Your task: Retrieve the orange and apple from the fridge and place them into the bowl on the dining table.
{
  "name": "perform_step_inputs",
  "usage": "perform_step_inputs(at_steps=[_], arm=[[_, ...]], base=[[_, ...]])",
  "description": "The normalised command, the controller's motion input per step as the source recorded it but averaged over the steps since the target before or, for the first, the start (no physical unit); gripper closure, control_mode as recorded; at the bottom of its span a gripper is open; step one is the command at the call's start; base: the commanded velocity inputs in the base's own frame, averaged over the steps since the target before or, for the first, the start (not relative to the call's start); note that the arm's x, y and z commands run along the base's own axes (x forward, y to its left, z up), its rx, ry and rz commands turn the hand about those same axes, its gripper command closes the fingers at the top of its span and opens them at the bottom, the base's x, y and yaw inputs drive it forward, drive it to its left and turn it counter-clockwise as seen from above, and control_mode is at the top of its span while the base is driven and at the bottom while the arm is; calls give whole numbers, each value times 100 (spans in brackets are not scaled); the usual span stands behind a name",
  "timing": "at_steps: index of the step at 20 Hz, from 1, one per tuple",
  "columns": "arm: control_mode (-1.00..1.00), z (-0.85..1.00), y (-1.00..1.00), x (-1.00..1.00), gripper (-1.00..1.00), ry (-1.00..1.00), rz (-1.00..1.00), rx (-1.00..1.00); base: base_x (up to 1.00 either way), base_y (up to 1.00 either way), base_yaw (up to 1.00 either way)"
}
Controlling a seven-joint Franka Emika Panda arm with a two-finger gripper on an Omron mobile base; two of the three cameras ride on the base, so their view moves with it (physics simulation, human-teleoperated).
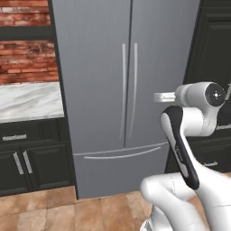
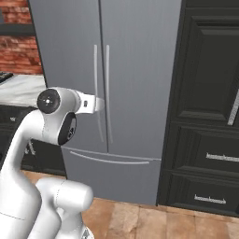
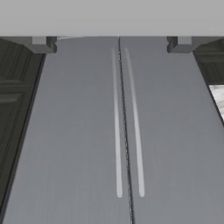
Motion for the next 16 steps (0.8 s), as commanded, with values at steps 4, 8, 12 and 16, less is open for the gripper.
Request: perform_step_inputs(at_steps=[4,8,12,16], arm=[[-100,8,0,67,-100,2,0,0],[-100,3,-4,68,-100,10,2,0],[-100,0,0,69,-100,3,5,0],[-100,0,0,71,-100,3,4,0]], base=[[0,0,0],[0,0,0],[0,0,0],[0,0,0]])
